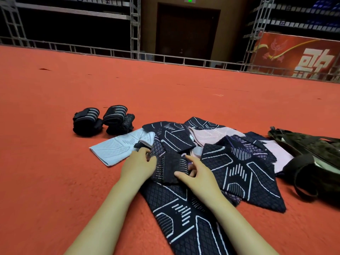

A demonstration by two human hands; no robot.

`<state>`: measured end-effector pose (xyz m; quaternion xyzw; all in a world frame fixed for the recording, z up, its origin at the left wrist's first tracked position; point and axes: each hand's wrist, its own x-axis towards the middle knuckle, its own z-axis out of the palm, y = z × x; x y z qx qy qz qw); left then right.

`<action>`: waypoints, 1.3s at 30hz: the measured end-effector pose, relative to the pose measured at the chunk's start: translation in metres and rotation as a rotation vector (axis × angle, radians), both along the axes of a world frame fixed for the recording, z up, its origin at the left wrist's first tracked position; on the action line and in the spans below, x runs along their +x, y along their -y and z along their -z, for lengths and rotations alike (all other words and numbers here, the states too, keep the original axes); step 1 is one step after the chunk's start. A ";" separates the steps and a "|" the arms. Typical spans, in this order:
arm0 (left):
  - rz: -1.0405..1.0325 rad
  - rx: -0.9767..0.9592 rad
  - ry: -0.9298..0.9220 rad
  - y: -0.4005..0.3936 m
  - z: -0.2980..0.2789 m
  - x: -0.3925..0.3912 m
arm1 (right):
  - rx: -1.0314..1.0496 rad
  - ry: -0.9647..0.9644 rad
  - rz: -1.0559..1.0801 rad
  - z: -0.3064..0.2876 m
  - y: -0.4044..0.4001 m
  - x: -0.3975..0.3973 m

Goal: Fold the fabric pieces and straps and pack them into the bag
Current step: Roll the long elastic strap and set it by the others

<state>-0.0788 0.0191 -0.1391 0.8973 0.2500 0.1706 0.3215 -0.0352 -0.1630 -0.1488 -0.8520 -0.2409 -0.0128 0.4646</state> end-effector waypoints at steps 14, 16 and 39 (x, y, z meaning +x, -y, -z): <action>0.105 -0.179 0.281 0.020 -0.016 -0.008 | 0.147 -0.102 0.018 0.007 0.000 0.009; 0.158 -0.200 0.288 0.023 -0.014 -0.006 | 0.159 -0.111 0.019 0.008 0.000 0.010; 0.322 -0.376 0.319 0.027 -0.009 -0.002 | 0.457 -0.274 -0.147 -0.003 0.004 0.005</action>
